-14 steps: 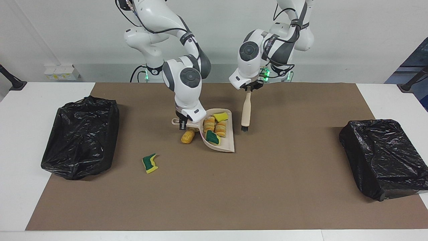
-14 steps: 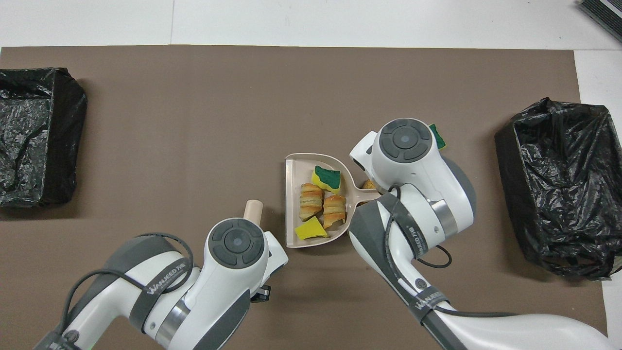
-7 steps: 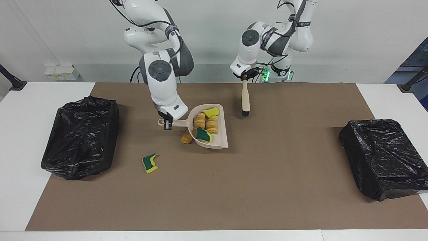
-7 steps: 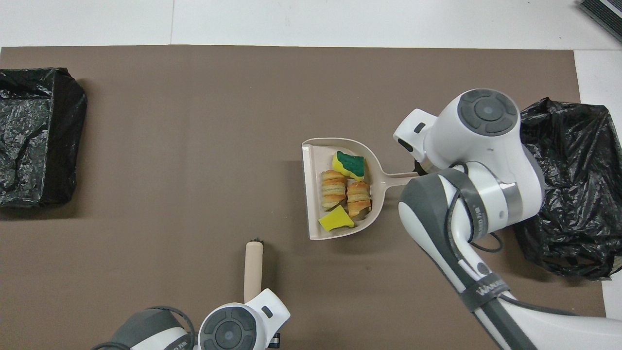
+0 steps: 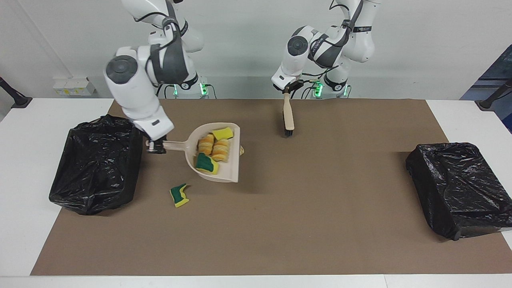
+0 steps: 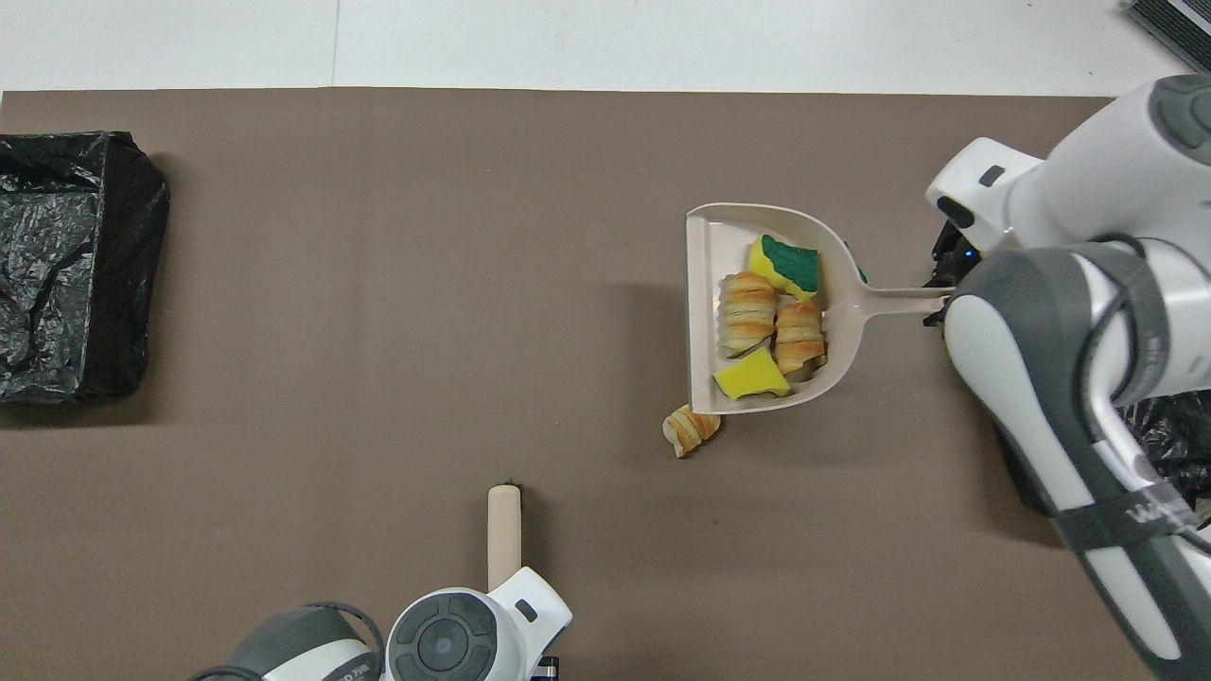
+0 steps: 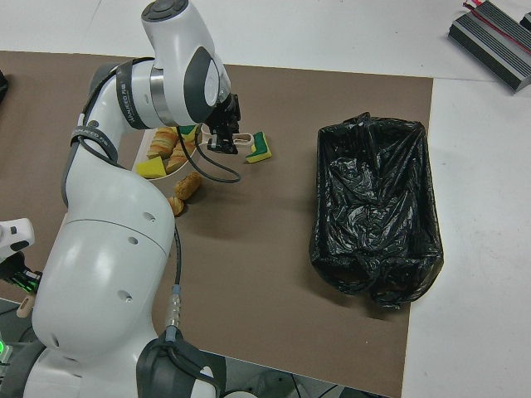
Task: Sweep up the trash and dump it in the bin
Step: 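Carry the loaded dustpan to the nearer black bin and tip it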
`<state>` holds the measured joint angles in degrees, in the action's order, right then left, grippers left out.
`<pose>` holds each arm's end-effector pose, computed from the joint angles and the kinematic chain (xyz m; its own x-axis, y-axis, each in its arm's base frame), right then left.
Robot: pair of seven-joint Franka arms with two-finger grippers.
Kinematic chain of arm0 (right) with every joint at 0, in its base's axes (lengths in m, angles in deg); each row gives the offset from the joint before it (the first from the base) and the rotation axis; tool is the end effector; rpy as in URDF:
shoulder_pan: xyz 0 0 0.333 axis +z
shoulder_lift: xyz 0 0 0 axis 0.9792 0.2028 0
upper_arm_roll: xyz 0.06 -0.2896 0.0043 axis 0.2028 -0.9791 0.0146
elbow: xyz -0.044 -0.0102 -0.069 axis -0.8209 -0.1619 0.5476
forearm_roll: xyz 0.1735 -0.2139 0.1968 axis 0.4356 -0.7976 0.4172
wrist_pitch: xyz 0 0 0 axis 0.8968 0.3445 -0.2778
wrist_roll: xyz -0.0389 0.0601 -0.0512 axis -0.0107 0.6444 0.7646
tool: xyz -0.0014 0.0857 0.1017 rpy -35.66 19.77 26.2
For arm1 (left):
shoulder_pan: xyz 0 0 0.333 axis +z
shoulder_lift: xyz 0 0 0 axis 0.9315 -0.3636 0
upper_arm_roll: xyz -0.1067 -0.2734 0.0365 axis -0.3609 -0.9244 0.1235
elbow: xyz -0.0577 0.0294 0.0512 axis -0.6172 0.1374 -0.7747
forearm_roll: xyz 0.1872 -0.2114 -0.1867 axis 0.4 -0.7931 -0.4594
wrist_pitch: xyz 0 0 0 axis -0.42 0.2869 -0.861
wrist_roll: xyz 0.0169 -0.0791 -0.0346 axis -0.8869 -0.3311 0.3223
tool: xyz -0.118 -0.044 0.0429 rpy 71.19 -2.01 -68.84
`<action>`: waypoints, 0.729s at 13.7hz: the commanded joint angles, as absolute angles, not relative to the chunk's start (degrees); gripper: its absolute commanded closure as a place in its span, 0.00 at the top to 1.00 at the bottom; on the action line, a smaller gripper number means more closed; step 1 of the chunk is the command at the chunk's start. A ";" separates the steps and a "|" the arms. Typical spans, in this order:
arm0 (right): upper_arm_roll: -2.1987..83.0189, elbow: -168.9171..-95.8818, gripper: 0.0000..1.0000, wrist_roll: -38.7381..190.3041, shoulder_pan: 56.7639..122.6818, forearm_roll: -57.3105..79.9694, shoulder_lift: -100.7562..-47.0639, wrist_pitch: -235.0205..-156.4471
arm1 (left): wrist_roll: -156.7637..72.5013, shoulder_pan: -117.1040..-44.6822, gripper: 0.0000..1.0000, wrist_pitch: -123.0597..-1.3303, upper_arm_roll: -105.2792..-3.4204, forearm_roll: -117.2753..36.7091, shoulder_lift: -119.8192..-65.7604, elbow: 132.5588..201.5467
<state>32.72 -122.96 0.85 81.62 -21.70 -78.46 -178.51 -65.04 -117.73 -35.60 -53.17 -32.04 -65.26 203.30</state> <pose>0.5508 0.0227 0.4649 0.0610 0.9967 -0.0527 0.9949 -0.0649 -0.0767 0.1997 -0.2875 0.3544 0.9294 -0.0611 -0.3640 -0.0678 -0.9977 -0.0058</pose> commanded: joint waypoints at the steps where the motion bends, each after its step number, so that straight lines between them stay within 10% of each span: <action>1: 33.21 -121.55 0.00 -5.58 73.67 -20.75 -78.27 -177.10 | -63.87 -117.54 0.00 -38.85 -52.99 -33.52 -67.52 204.02; 8: 33.03 -120.33 0.00 -19.47 57.66 -32.85 -78.00 -180.16 | -63.52 -117.54 0.06 -39.13 -52.90 -33.52 -67.70 204.28; 10: 33.03 -120.32 0.00 -19.41 55.81 -39.88 -77.91 -182.45 | -63.51 -117.19 0.63 -39.21 -52.82 -33.34 -67.96 203.58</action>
